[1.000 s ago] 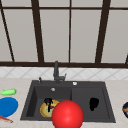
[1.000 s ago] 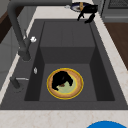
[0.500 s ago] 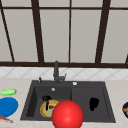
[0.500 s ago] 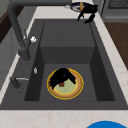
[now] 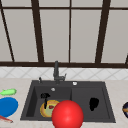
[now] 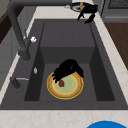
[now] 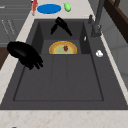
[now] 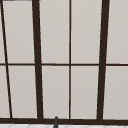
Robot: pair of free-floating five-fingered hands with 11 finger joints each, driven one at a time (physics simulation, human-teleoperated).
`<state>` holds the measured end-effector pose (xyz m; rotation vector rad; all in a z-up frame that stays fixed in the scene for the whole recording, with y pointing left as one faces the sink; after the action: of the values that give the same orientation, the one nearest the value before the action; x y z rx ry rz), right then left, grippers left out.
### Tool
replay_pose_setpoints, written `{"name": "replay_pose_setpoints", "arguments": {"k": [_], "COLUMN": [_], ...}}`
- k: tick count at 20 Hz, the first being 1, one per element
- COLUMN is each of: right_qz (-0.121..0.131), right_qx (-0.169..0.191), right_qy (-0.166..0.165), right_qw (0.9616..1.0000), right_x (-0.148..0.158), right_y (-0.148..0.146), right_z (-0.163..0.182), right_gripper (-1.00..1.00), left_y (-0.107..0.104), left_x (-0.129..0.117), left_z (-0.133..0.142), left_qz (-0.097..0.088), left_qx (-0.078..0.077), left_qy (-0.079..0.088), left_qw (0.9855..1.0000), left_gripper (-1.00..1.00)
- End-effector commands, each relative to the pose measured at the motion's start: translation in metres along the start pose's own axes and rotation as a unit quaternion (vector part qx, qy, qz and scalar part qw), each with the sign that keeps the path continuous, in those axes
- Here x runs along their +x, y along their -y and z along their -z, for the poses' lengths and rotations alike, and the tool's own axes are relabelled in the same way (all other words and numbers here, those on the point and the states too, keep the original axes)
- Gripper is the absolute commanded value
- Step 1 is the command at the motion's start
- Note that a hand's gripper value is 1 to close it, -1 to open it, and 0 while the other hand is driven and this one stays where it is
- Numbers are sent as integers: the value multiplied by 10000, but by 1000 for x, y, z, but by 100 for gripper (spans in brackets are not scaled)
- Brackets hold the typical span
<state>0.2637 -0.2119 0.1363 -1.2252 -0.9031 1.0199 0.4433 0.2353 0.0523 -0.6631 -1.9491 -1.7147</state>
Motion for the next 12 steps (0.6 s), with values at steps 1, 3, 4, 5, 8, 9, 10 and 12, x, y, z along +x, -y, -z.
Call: {"name": "replay_pose_setpoints", "arguments": {"k": [1, 3, 4, 5, 8, 9, 10, 12], "right_qz": [0, 0, 0, 0, 0, 0, 0, 0], "right_qx": [0, 0, 0, 0, 0, 0, 0, 0], "right_qy": [0, 0, 0, 0, 0, 0, 0, 0], "right_qw": [10000, 10000, 10000, 10000, 10000, 10000, 10000, 10000], "right_x": [0, 0, 0, 0, 0, 0, 0, 0], "right_y": [0, 0, 0, 0, 0, 0, 0, 0], "right_z": [0, 0, 0, 0, 0, 0, 0, 0], "right_gripper": [0, 0, 0, 0, 0, 0, 0, 0], "left_y": [3, 2, 0, -1, -5, -6, -9, -5], "left_x": [23, 29, 29, 32, 41, 43, 42, 39], "left_z": [-6, -4, -6, -5, -4, -4, -3, -4], "left_qz": [135, 237, 251, 274, 294, 276, 153, 28], "left_qx": [143, 181, 228, 229, 132, 112, 73, 23], "left_qy": [21, 5, 10, 25, 71, 57, 34, 34], "left_qw": [9998, 9996, 9994, 9994, 9995, 9995, 9999, 10000], "left_gripper": [-100, -100, -100, -100, -100, -100, -100, -100]}}
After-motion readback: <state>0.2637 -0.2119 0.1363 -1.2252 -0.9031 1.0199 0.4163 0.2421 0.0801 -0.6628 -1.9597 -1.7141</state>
